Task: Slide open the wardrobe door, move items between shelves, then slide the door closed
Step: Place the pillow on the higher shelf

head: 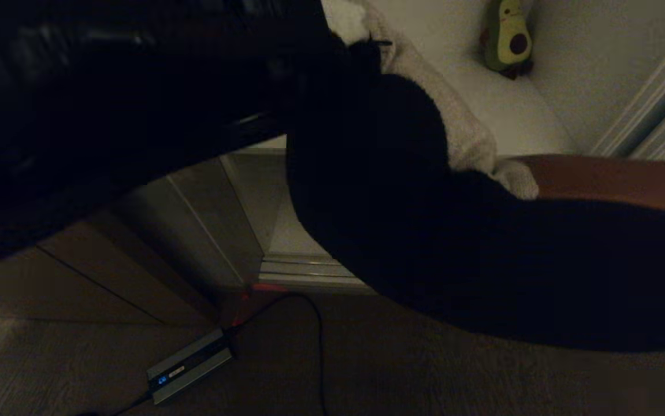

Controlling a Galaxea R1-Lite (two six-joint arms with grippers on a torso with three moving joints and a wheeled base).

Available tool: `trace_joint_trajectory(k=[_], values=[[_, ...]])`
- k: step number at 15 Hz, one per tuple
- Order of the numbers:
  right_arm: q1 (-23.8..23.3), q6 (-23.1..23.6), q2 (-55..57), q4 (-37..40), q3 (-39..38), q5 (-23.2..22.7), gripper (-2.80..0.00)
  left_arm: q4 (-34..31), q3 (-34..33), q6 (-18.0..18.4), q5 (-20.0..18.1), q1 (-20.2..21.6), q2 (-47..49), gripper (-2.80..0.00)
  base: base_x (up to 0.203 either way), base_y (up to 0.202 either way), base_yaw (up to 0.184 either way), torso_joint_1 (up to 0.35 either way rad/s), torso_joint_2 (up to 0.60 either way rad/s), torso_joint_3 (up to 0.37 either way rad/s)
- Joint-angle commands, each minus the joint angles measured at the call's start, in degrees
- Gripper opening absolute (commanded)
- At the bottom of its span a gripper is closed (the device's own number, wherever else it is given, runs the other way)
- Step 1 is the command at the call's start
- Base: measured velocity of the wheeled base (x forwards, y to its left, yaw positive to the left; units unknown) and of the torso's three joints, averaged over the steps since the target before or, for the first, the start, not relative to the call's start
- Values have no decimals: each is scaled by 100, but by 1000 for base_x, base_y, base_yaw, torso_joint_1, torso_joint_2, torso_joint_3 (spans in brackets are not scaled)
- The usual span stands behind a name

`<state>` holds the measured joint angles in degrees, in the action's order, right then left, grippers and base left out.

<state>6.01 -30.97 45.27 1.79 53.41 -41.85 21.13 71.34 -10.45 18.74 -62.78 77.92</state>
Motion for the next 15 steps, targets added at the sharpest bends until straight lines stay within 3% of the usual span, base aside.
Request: trace_joint_trajectory(k=[1,4,7,12,15], values=[[1,-11,551,-3,511,34,-280,-205,419,-10,9,11,53,-280,0,0,0,0,0,0],[-2,-6,1124,-19,1367,98,-280,-504,1117,72,40,29,357,-280,0,0,0,0,0,0],[-3,2,1783,-21,2162,111,-280,-452,1397,168,112,148,508,-280,0,0,0,0,0,0],[-3,5,2903,-21,3790,196,-280,-429,2516,287,48,848,1050,-280,0,0,0,0,0,0],[0,4,3460,30,4925,209,-280,-492,3254,337,-4,1018,1332,-280,0,0,0,0,0,0]])
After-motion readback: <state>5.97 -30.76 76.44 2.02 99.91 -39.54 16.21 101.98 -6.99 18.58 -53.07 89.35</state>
